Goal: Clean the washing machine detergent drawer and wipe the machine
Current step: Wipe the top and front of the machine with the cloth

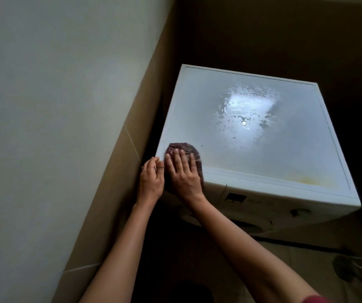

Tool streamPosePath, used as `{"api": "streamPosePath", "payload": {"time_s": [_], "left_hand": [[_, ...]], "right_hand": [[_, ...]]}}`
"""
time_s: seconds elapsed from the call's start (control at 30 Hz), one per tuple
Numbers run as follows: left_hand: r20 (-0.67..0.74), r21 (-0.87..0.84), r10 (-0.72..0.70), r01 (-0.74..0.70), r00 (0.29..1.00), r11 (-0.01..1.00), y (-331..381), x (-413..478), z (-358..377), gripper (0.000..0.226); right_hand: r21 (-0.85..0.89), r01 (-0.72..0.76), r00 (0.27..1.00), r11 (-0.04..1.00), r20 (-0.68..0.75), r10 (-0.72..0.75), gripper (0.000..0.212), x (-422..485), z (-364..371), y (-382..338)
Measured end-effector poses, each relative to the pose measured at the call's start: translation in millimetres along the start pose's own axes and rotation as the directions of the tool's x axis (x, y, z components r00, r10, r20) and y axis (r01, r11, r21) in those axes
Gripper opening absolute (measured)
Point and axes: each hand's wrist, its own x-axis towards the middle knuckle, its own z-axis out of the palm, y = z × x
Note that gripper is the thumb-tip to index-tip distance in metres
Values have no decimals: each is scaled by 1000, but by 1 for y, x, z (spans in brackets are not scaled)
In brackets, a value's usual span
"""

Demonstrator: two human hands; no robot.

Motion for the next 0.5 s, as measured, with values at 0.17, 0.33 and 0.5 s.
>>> {"api": "streamPosePath", "payload": {"time_s": [0.17, 0.33, 0.5], "left_hand": [[-93, 51, 81, -76, 992, 996, 1, 2, 16, 65], [-88, 204, 193, -172, 977, 964, 11, 22, 36, 58], [-22, 340, 204, -185, 979, 922, 28, 39, 54, 55]], "right_hand": [[98, 26, 977, 995, 208, -46, 56, -6, -13, 21], [56, -44, 970, 997, 243, 29, 82, -41, -39, 93], [20, -240, 942, 971, 246, 228, 77, -75, -63, 158]]}}
